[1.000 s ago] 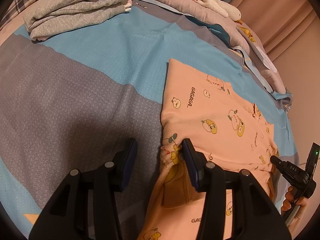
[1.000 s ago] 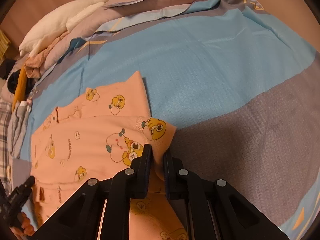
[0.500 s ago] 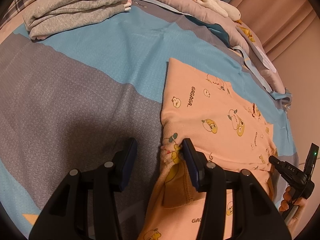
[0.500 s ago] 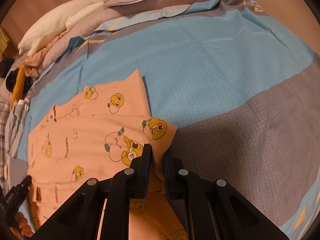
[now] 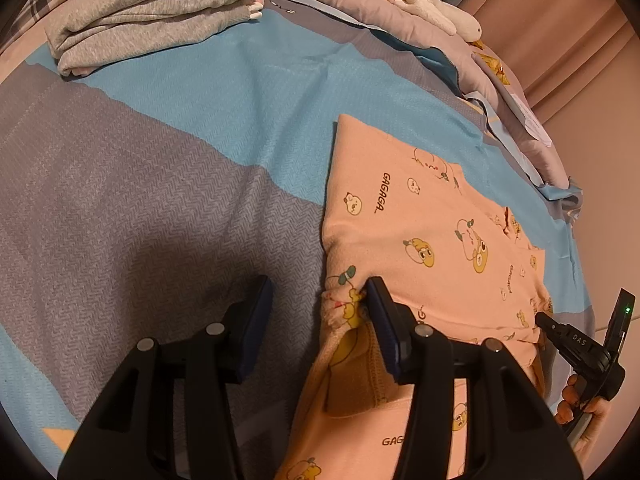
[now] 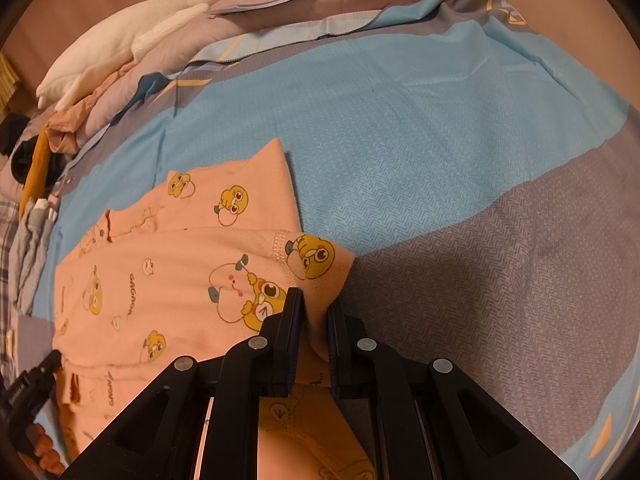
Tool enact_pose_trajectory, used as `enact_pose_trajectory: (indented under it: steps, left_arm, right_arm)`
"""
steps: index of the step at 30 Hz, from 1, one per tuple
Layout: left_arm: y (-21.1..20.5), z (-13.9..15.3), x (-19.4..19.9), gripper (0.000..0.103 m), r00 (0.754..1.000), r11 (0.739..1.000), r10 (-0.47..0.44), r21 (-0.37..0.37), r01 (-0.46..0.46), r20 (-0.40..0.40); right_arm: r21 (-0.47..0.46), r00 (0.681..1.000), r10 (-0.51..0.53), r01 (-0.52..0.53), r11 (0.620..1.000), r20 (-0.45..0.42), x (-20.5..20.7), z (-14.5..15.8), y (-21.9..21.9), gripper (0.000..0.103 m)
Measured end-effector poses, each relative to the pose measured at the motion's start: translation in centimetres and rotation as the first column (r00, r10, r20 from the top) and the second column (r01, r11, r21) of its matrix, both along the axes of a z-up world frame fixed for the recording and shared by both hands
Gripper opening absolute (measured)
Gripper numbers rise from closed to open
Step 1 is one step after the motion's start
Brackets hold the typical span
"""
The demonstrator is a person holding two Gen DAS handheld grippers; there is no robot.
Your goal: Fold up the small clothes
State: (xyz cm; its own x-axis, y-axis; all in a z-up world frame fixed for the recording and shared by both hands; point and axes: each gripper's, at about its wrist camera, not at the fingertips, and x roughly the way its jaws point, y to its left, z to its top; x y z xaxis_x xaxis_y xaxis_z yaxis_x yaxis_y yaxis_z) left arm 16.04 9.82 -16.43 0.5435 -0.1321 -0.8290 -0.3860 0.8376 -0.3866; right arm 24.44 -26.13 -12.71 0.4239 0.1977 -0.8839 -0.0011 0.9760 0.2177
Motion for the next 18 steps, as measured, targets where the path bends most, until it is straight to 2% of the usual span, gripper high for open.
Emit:
enact_pose_trajectory:
  steps: [18]
  left_arm:
    - [-0.23, 0.0, -0.5, 0.054, 1.0, 1.0, 0.022, -0.013, -0.022, 0.003]
  right_arm:
    - [0.004, 1.0, -0.009, 0.009, 1.0, 0.019, -0.22, -0.15, 0.06, 0.007]
